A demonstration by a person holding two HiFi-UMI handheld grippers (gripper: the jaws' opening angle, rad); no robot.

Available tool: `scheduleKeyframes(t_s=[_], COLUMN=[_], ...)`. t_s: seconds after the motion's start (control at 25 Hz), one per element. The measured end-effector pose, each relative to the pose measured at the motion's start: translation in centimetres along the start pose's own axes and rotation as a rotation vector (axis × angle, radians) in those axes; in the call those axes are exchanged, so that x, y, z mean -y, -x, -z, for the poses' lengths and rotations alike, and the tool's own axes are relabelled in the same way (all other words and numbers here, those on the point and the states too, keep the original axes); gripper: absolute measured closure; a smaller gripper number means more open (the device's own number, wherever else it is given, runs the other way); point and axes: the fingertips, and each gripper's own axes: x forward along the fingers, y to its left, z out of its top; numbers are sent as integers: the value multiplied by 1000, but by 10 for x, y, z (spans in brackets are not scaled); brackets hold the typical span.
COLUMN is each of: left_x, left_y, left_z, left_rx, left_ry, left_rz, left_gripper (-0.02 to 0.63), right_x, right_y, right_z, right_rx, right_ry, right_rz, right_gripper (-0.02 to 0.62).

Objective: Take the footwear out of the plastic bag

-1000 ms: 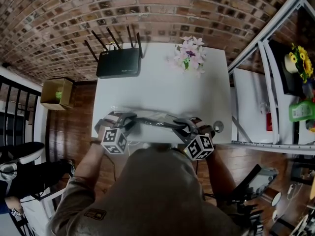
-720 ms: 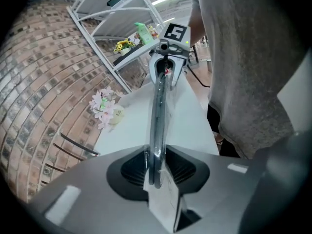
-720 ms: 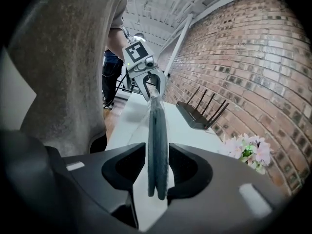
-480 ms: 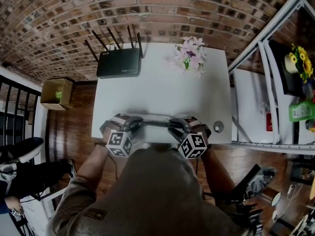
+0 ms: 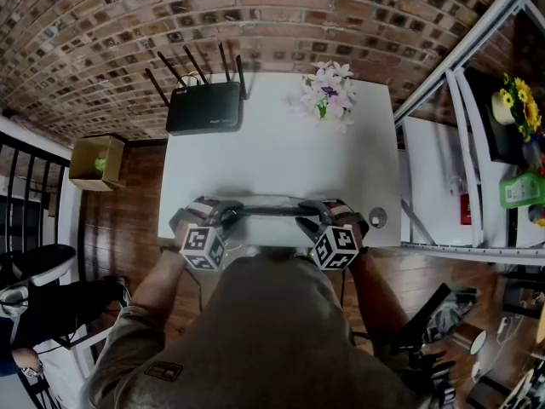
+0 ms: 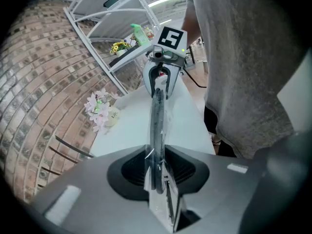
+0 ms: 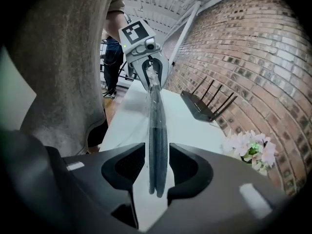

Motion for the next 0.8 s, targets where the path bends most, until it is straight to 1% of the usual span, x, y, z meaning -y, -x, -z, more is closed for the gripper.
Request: scheduleKeyframes(t_s=[0.2, 0.32, 0.44, 0.64, 0.8], left_x=[1, 1, -1, -4, -12], left_y=[0, -1, 1, 3, 5], left_z=[-3, -5, -4, 2, 14], left_rx=[10, 14, 27, 35, 19], left_ry=[-5, -4, 9, 25, 44], left_rz=[3, 6, 5, -6, -31], left_gripper=[512, 512, 512, 514, 537], right_x=[-2, -1, 0, 1, 4], right_y=[-7, -10, -8, -3, 5], right_z=[0, 0, -2, 4, 18], right_rx=[-27, -36, -31, -48, -78], right_ry=[28, 33, 32, 13, -16], right_rz=[-11, -2, 12, 36, 66], right_gripper=[428, 461, 471, 474, 476])
